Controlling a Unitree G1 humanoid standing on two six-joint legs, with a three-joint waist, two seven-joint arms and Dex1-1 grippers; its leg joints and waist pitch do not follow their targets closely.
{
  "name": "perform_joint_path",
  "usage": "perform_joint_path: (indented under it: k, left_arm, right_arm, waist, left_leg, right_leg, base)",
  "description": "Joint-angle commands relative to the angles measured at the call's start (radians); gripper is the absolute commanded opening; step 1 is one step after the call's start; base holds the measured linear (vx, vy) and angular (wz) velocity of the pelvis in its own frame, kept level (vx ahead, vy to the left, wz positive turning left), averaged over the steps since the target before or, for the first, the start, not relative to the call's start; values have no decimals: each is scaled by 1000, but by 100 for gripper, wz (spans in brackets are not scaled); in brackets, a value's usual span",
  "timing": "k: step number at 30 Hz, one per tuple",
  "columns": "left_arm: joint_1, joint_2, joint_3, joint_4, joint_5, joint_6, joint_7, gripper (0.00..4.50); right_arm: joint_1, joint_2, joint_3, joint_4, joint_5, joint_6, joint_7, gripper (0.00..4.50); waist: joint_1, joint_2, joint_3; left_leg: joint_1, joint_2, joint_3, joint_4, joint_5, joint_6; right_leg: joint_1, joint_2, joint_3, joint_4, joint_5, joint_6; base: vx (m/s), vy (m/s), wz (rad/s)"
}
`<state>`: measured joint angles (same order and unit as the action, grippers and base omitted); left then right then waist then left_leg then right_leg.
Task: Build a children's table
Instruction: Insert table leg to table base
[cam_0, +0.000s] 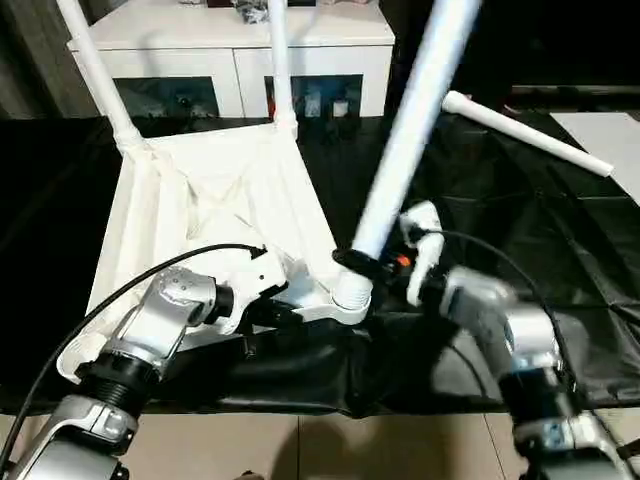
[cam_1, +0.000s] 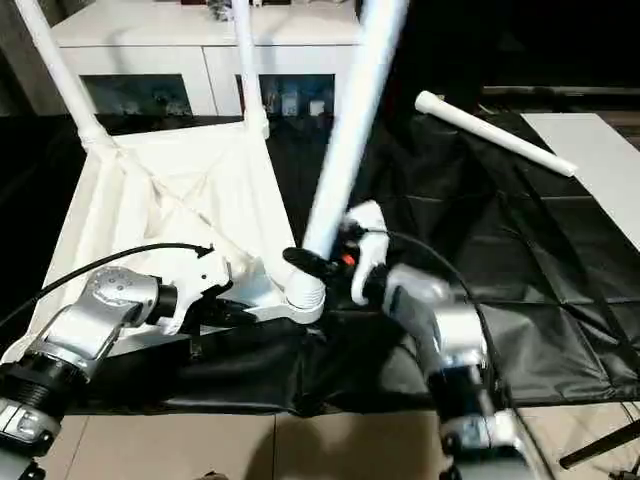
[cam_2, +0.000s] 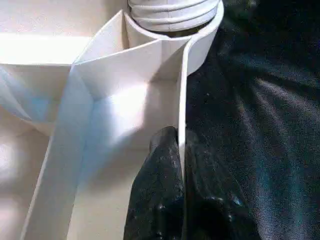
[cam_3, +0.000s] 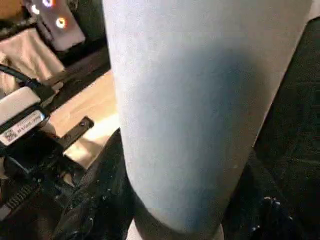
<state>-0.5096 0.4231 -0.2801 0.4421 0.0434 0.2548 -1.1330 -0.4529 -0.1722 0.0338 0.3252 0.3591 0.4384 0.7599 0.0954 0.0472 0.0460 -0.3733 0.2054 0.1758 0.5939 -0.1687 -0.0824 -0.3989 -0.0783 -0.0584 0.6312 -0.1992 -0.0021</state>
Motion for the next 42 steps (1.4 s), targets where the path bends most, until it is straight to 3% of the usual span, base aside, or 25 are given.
perform_joint_path:
  k: [1,4,5,7,8,12,14,16,17,18,19,20,21,23,26,28,33,35,36,39,40,42]
  left_arm:
    - [4,-19,61,-7,-43,5,73,0]
    - [-1,-26,72,1,-43,-1,97,0]
    - [-3,-27,76,3,-43,-2,104,0]
    - [-7,-29,83,3,-46,0,112,0]
    - [-9,-28,85,6,-45,0,116,0]
    - [-10,-23,81,10,-38,-5,118,0]
    - [-3,-18,79,5,-37,-7,121,0]
    - [5,-10,76,-5,-36,-6,119,0]
    - [6,-9,75,-7,-36,-6,118,0]
    - [11,-5,73,-13,-35,-8,116,0]
    - [11,-5,73,-13,-35,-8,116,0]
    - [20,0,71,-24,-34,-10,109,0]
    - [20,0,71,-24,-34,-10,109,0]
    - [43,7,70,-51,-36,-10,101,0]
    - [76,16,68,-96,-43,-1,88,0]
    - [96,16,63,-126,-48,9,85,0]
    - [140,3,48,-209,-56,50,104,0]
    - [144,2,45,-212,-54,50,107,0]
    - [146,5,35,-215,-38,59,115,0]
    - [140,3,26,-193,-33,49,111,0]
    - [138,1,20,-190,-29,48,110,0]
    - [135,2,17,-189,-27,49,108,0]
  right_arm:
    - [69,14,-1,16,-24,-42,-30,187]
    - [97,16,1,-12,-40,-88,-49,187]
    - [110,9,14,-31,-56,-106,-51,187]
    - [140,-14,53,-81,-109,-140,-67,187]
    - [148,-25,71,-97,-134,-154,-75,187]
    - [175,-42,110,-143,-177,-161,-87,186]
    - [194,-51,151,-192,-203,-149,-84,186]
    - [185,-57,183,-197,-217,-136,-74,186]
    - [183,-58,187,-196,-218,-134,-73,186]
    - [173,-58,199,-189,-221,-132,-67,186]
    - [173,-58,199,-189,-221,-132,-67,186]
    - [156,-57,212,-179,-215,-112,-54,186]
    - [156,-57,212,-179,-215,-112,-54,186]
    - [129,-62,227,-160,-201,-59,-19,186]
    - [98,-76,245,-130,-191,-5,32,186]
    - [78,-91,257,-103,-187,29,73,186]
    - [47,-127,294,-20,-213,41,141,186]
    - [44,-129,298,-11,-221,37,140,186]
    - [42,-133,307,-5,-230,36,149,186]
    - [49,-135,323,8,-239,33,164,186]
    - [52,-138,327,15,-246,26,166,186]
    - [53,-135,328,26,-246,26,164,186]
  waist:
    - [0,8,-61]
    - [-3,3,-62]
    - [-1,11,-62]
    - [-3,4,-61]
    - [-3,9,-59]
    - [-3,11,-59]
    - [-3,2,-60]
    - [-2,3,-60]
    - [-2,5,-60]
    - [-4,-8,-58]
    - [-1,0,-59]
    - [-3,-8,-58]
    - [-3,-6,-59]
    - [-3,-14,-58]
    - [-6,-11,-57]
    - [-7,-14,-60]
    - [-8,-14,-63]
    - [-8,-14,-61]
    - [-7,-7,-60]
    - [-10,-7,-59]
    - [-10,0,-58]
    - [-13,-2,-58]
  left_leg:
    - [13,19,-9,-76,-273,-12]
    - [9,17,-10,-77,-268,-6]
    - [10,17,-11,-77,-269,-8]
    - [8,16,-10,-77,-267,-3]
    - [9,15,-9,-77,-274,-3]
    - [8,16,-10,-78,-266,1]
    - [6,17,-10,-79,-255,6]
    - [7,17,-10,-79,-255,11]
    - [7,17,-10,-79,-255,12]
    - [5,16,-8,-79,-253,15]
    - [5,16,-10,-79,-246,17]
    - [6,17,-9,-80,-249,18]
    - [4,17,-10,-80,-245,18]
    - [3,17,-10,-81,-234,24]
    - [6,20,-10,-82,-246,20]
    - [6,19,-9,-82,-234,19]
    - [8,20,-7,-79,-219,23]
    - [9,19,-6,-81,-237,21]
    - [12,19,-7,-82,-257,14]
    - [17,19,-9,-87,-306,-1]
    - [18,19,-11,-88,-323,-6]
    - [21,19,-11,-90,-344,-10]
  right_leg:
    - [39,-60,42,-87,-203,-197]
    - [44,-58,41,-86,-192,-195]
    - [43,-59,41,-86,-199,-193]
    - [44,-58,41,-91,-223,-180]
    - [42,-57,41,-95,-244,-172]
    - [41,-57,43,-96,-273,-155]
    - [41,-55,43,-94,-258,-153]
    - [40,-57,43,-93,-257,-157]
    - [40,-57,43,-93,-258,-157]
    - [41,-56,43,-95,-260,-154]
    - [40,-58,44,-93,-260,-156]
    - [39,-57,43,-94,-264,-154]
    - [41,-58,43,-91,-260,-156]
    - [42,-59,43,-91,-265,-152]
    - [39,-58,45,-92,-265,-153]
    - [41,-57,45,-90,-237,-158]
    - [43,-55,43,-85,-169,-182]
    - [41,-55,43,-89,-192,-184]
    - [40,-56,43,-92,-222,-176]
    - [39,-54,43,-99,-267,-162]
    - [38,-55,44,-101,-292,-158]
    - [38,-55,43,-105,-314,-153]
  base:
    - [0,0,0]
    - [0,0,0]
    - [0,0,0]
    - [0,0,0]
    - [0,0,0]
    - [0,0,0]
    - [0,0,0]
    - [0,0,0]
    - [0,0,0]
    - [0,0,0]
    - [0,0,0]
    - [0,0,0]
    - [0,0,0]
    - [0,0,0]
    - [0,0,0]
    - [0,0,0]
    - [0,0,0]
    - [0,0,0]
    - [0,0,0]
    - [0,0,0]
    - [0,0,0]
    - [0,0,0]
